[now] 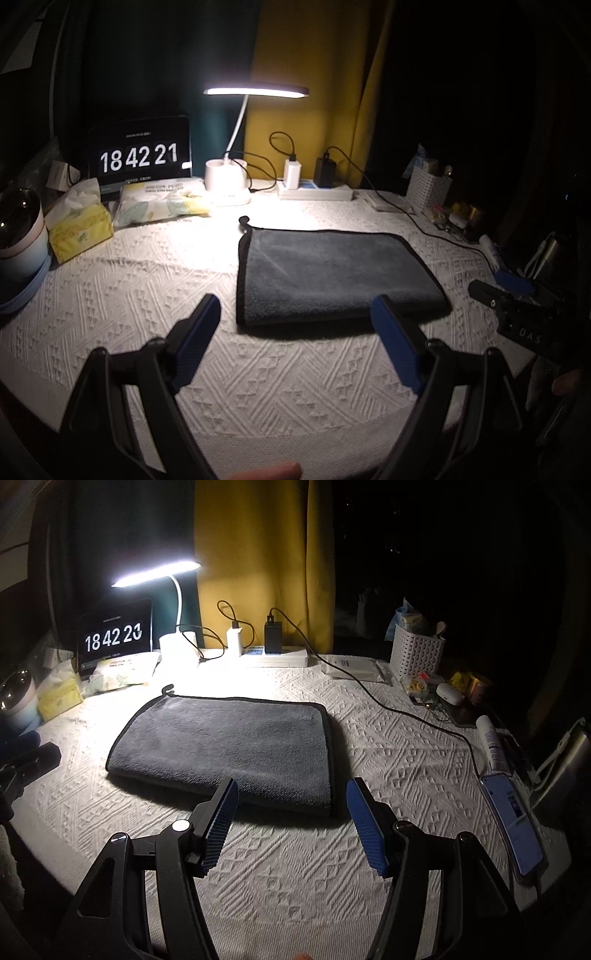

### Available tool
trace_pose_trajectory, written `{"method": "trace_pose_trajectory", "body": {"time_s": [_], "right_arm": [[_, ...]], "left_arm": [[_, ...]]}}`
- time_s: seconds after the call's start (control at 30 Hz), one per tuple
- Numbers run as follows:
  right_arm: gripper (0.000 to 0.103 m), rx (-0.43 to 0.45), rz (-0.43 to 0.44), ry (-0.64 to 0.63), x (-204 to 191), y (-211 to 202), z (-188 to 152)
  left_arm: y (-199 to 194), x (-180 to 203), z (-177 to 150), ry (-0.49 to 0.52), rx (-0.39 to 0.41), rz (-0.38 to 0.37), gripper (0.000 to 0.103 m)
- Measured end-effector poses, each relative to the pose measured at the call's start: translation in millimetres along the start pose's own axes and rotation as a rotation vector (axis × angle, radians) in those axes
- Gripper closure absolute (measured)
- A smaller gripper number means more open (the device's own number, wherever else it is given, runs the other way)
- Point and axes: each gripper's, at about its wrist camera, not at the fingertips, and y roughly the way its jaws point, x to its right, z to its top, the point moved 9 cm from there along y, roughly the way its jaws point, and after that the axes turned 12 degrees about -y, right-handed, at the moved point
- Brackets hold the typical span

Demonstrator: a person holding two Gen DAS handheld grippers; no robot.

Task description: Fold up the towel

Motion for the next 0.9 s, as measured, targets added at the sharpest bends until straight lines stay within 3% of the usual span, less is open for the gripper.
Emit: {"method": "trace_pose_trajectory", "body": {"time_s": [0.9], "right_arm": [[0.039,0.112,-0.011,-0.021,-17.7,-81.9,-11.3]], "left_arm": [[-73.9,15.5,-5.3,0.047,0.128,-0.018,0.018]]}}
